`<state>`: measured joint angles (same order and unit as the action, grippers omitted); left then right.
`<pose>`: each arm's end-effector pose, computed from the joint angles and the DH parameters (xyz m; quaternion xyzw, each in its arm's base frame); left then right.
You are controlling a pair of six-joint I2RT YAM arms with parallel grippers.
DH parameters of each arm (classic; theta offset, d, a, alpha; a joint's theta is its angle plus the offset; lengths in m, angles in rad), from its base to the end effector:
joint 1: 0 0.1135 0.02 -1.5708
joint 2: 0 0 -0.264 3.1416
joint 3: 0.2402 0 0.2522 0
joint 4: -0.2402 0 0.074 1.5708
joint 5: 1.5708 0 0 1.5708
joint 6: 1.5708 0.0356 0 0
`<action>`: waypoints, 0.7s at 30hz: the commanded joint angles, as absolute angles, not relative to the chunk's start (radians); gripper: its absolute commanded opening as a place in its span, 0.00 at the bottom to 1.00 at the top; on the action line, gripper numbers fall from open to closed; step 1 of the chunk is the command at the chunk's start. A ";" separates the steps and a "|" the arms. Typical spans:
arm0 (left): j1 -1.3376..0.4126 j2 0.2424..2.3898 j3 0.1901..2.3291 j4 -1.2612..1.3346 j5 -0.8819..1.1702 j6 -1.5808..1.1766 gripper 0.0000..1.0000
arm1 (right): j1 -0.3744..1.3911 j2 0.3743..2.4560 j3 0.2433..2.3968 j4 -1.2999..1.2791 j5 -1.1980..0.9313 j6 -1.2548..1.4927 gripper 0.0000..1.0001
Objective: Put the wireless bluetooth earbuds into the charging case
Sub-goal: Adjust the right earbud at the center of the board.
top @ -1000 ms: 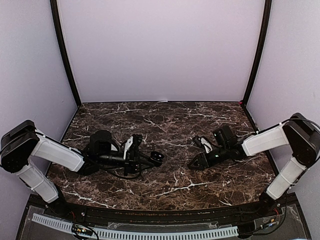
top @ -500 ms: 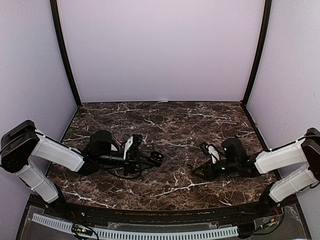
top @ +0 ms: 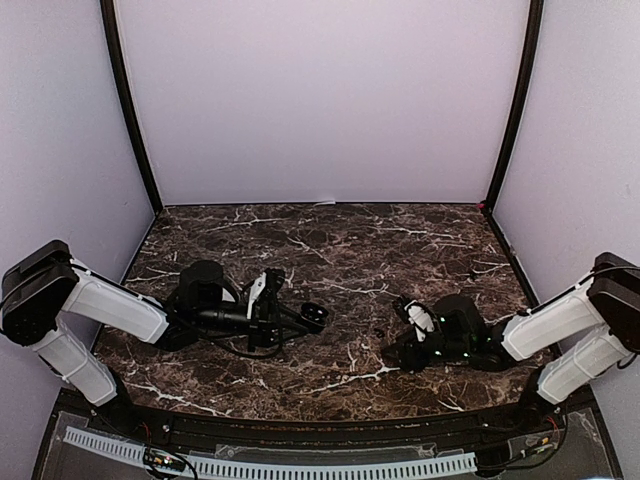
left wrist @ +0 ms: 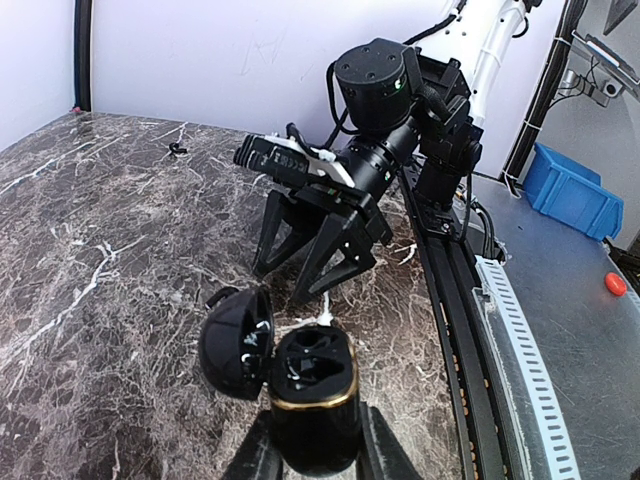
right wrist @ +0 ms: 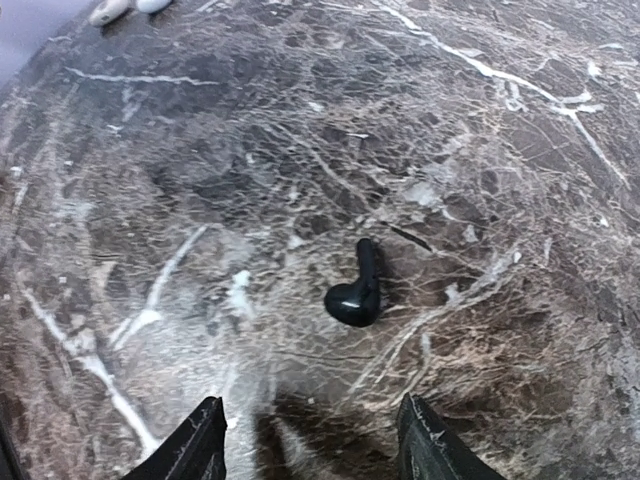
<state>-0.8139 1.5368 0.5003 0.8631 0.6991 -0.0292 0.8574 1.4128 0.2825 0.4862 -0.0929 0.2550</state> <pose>0.1805 -0.2245 0.1796 0.4786 0.5805 -0.4865 0.4441 0.1445 0.1721 0.1125 -0.2849 0.8472 0.2710 0.3572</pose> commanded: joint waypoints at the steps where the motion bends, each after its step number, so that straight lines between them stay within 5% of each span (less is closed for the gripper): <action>1: -0.818 1.514 0.503 0.857 0.723 -0.021 0.10 | 0.877 1.453 0.325 0.511 0.057 0.228 0.55; 4: -0.818 1.511 0.502 0.858 0.724 -0.023 0.10 | 0.877 1.485 0.349 0.506 0.087 0.227 0.45; 21: -0.818 1.509 0.501 0.851 0.716 -0.018 0.10 | 0.907 1.592 0.422 0.512 0.080 0.183 0.34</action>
